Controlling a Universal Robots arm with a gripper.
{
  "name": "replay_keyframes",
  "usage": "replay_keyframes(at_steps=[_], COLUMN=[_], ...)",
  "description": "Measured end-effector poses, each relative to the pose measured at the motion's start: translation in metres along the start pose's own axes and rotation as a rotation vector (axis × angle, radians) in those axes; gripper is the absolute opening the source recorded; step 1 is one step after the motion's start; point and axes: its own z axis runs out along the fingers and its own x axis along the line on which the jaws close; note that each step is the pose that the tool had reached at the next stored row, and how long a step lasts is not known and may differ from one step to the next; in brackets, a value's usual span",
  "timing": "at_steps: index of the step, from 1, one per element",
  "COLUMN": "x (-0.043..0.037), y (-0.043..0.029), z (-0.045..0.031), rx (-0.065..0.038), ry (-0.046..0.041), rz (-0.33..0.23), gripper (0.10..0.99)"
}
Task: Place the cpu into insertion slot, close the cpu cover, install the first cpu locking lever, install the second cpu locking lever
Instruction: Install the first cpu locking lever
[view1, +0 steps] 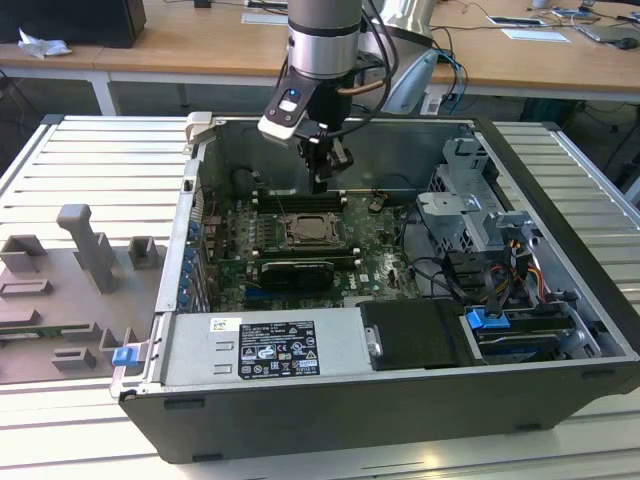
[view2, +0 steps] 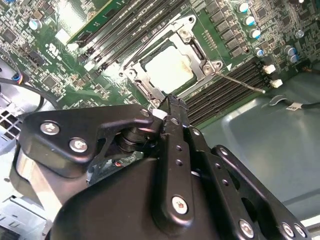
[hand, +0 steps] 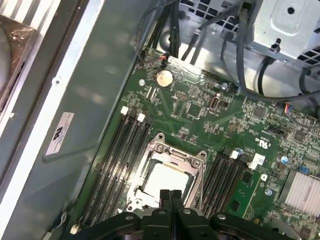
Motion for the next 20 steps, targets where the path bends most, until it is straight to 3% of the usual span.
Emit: replay_keyframes(at_steps=[7, 12, 20], x=[0.0, 0.0, 0.0], y=[0.0, 0.0, 0.0], z=[0.0, 0.0001, 0.0001], rx=[-0.001, -0.003, -0.005], ry=[0.003, 0.009, 0.0143], rz=[-0.081, -0.249, -0.396], gripper=[0.106, 0.106, 0.106])
